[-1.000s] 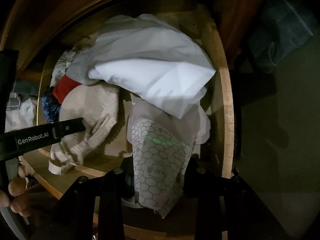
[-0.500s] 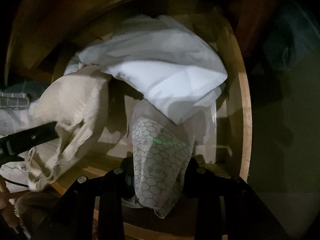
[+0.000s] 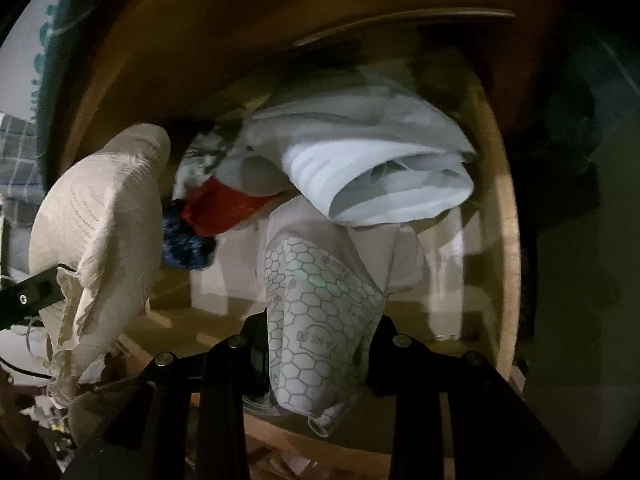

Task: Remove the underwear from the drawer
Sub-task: 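Lift the cream lace bra with the left tool while the right tool holds hexagon-print underwear, then carry the cream bra with the left tool and release it into the white box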

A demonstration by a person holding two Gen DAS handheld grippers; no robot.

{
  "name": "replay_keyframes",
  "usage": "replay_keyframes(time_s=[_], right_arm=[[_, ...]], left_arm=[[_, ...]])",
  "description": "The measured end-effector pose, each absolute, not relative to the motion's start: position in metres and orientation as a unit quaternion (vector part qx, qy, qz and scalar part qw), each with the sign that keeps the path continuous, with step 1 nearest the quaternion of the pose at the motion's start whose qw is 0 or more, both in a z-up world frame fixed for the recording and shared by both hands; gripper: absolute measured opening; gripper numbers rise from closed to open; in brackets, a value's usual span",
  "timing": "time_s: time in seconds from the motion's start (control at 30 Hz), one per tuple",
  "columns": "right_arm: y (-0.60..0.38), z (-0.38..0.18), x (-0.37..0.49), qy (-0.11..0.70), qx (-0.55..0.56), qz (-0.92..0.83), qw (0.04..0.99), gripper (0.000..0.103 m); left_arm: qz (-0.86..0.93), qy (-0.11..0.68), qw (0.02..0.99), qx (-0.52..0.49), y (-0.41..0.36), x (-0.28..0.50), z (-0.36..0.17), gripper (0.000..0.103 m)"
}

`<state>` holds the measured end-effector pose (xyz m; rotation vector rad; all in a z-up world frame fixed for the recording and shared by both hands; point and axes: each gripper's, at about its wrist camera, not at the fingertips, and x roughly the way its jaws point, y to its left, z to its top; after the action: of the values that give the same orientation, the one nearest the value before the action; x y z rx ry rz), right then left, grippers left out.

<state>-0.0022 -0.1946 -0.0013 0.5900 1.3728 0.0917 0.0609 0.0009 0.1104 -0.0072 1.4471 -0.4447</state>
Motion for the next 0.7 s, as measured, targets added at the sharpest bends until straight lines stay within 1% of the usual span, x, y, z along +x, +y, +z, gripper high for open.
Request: replay_keyframes(time_s=[0.23,0.43,0.5,0.57,0.7], right_arm=[[-0.19,0.013,-0.002,0.605,0.285,0.085,0.738,0.03],[-0.186,0.021,-0.004,0.588,0.289,0.106,0.748,0.03],[-0.181,0.027,-0.003,0.58,0.266,0.1,0.763,0.03],[-0.178,0.026,-0.003,0.589,0.239,0.08,0.768,0.03],[-0.18,0.008,-0.003,0.623,0.213,0.039,0.752,0.03]], left_arm=[[-0.211,0.642,0.737,0.005,0.003,0.055,0.132,0.023],[-0.221,0.622,0.751,0.016,0.004,0.039,0.165,0.023],[-0.228,0.615,0.754,0.017,0.005,0.034,0.176,0.023],[-0.232,0.608,0.759,0.019,0.006,0.032,0.185,0.023],[-0.244,0.588,0.771,0.021,0.007,0.025,0.212,0.023]])
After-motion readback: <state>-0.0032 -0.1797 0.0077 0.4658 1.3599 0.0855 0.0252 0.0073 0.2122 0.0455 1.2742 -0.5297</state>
